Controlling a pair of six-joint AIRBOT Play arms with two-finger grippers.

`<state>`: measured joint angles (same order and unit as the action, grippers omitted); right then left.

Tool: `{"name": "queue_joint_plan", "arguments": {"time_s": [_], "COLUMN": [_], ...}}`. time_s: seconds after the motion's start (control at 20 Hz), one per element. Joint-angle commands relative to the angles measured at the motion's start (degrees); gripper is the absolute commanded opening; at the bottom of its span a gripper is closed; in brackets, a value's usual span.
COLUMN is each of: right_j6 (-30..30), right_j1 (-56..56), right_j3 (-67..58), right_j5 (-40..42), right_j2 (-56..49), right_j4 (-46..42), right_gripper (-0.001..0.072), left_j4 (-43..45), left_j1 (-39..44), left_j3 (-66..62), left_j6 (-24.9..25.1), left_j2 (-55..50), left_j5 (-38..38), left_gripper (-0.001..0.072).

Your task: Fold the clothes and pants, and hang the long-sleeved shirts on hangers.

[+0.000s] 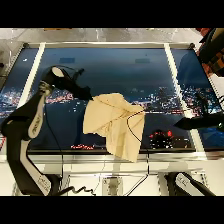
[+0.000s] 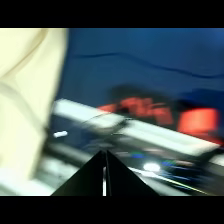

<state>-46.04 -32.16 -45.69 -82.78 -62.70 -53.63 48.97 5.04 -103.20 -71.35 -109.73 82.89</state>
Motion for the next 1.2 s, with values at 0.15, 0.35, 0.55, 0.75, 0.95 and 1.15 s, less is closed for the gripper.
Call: {"name": "queue_joint_plan", "arguments": {"time_s": [0.15,0.35,0.55,0.75,0.95,1.15], "right_j6": [7.1,5.2,-12.5,-20.5,-20.3,-16.6], "right_j1": [2.3,13.7,25.6,30.6,34.7,39.5], "right_j3": [11.7,13.2,13.5,13.3,13.3,13.3], "right_j5": [-4.8,-3.1,20.1,28.2,28.5,31.8], "right_j2": [1.8,1.8,1.4,-4.3,-14.0,-19.3], "right_j4": [22.5,21.5,10.1,7.4,12.0,18.7], "right_gripper": [0.0008,0.0008,0.0280,0.0382,0.0383,0.0381], "left_j4": [-0.4,0.7,1.6,2.0,2.0,2.0], "left_j1": [-0.8,-0.9,-0.9,-0.9,-0.9,-0.9], "left_j3": [0.0,0.0,0.0,0.0,0.0,0.0], "left_j6": [1.3,1.3,1.3,1.1,1.1,1.1], "left_j2": [18.3,26.9,29.5,29.4,29.4,29.4], "left_j5": [-1.3,-3.4,-3.1,-2.0,-2.1,-2.1], "left_gripper": [0.0019,0.0019,0.0019,0.0019,0.0019,0.0019]}}
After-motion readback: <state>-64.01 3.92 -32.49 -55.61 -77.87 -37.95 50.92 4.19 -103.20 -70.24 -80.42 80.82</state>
